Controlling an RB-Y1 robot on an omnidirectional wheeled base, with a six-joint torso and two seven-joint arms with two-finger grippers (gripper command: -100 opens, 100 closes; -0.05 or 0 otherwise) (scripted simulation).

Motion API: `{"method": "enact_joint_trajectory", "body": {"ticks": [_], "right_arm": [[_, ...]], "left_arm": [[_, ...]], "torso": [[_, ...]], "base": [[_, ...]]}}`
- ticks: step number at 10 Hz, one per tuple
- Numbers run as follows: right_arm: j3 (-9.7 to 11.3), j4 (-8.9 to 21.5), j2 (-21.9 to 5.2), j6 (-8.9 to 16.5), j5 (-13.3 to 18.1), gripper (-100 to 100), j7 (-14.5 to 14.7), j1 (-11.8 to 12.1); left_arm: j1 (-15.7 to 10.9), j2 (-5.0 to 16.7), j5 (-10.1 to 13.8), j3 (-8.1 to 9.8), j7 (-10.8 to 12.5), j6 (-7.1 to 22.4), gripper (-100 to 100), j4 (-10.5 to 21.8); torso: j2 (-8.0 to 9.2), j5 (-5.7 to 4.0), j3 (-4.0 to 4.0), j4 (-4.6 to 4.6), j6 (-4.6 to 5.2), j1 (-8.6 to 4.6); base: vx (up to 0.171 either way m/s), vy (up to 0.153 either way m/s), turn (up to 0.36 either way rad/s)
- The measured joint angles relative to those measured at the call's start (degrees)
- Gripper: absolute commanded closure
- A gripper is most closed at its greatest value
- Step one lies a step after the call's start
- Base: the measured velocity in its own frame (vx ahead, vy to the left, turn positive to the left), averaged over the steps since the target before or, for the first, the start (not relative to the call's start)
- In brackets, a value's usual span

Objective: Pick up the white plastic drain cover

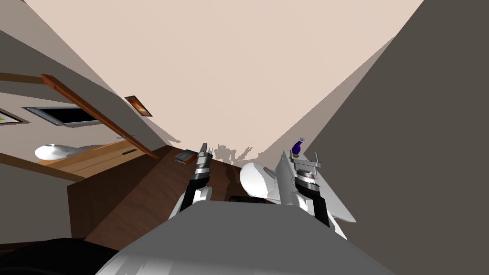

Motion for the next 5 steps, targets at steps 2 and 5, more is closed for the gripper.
{"method": "enact_joint_trajectory", "body": {"ticks": [2,5], "right_arm": [[0.11,0.25,0.05,-0.02,-0.08,-100,-1.7,0.43],[0.14,0.27,0.07,-0.03,-0.08,-100,-1.82,0.47]], "left_arm": [[0.0,0.0,0.0,0.0,0.0,0.0,0,0.0],[0.0,0.0,0.0,0.0,0.0,0.0,0,0.0]], "torso": [[-0.02,0.02,-0.01,0.0,0.01,0.07],[-0.01,0.01,-0.01,0.0,0.0,0.04]], "base": [[0.002,0.005,-0.014],[-0.002,-0.004,0.012]]}}
